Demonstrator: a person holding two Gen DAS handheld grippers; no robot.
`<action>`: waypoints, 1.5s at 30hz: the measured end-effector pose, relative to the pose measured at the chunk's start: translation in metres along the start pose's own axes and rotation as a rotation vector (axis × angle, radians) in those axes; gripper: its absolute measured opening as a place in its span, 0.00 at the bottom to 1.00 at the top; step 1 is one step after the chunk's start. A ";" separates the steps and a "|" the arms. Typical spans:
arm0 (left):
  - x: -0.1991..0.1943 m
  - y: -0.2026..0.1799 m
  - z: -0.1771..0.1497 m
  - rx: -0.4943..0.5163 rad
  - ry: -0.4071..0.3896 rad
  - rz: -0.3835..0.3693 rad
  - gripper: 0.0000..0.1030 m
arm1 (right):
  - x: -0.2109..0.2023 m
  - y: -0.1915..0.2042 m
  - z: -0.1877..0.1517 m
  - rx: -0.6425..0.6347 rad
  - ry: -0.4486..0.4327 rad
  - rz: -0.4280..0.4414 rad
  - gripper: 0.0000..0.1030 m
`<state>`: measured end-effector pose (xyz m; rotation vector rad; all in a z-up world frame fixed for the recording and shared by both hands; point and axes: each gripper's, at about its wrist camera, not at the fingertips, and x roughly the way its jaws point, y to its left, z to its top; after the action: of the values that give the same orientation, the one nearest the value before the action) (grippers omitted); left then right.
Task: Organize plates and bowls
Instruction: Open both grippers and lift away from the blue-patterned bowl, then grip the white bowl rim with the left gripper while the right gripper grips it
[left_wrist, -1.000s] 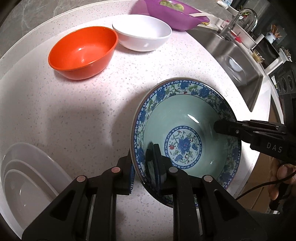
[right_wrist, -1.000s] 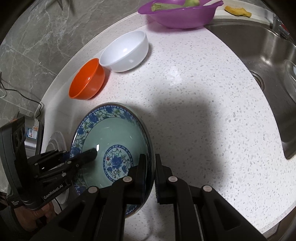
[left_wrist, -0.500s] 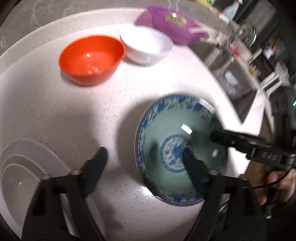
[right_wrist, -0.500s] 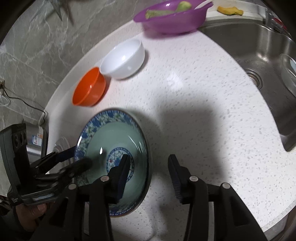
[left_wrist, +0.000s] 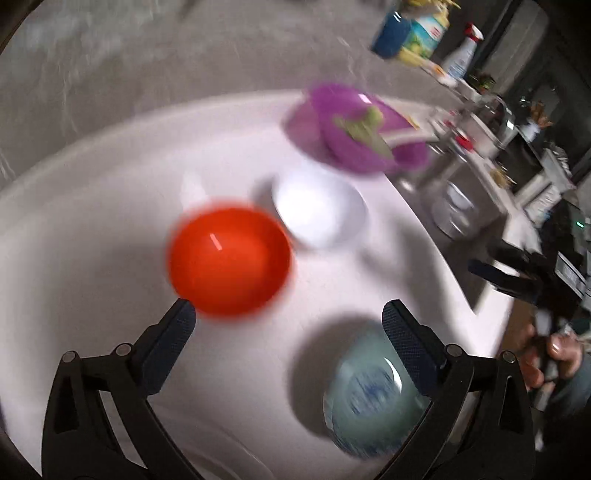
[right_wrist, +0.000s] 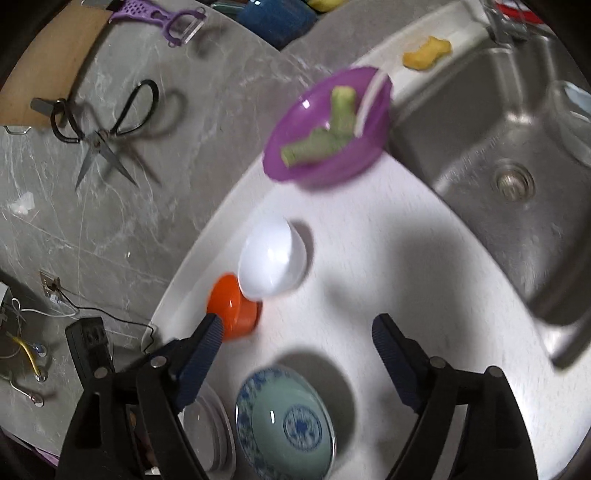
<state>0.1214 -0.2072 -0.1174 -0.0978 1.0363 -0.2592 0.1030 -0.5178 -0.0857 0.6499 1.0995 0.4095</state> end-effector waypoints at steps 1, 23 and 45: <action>0.005 0.003 0.015 0.015 -0.004 0.010 0.99 | 0.003 0.003 0.007 -0.017 -0.006 -0.007 0.83; 0.146 0.011 0.103 0.245 0.277 -0.066 0.71 | 0.142 0.018 0.060 -0.012 0.191 -0.222 0.51; 0.171 0.013 0.101 0.236 0.335 -0.051 0.09 | 0.169 0.038 0.053 -0.070 0.242 -0.269 0.12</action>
<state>0.2929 -0.2435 -0.2123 0.1373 1.3286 -0.4532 0.2210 -0.4028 -0.1601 0.3895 1.3772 0.2968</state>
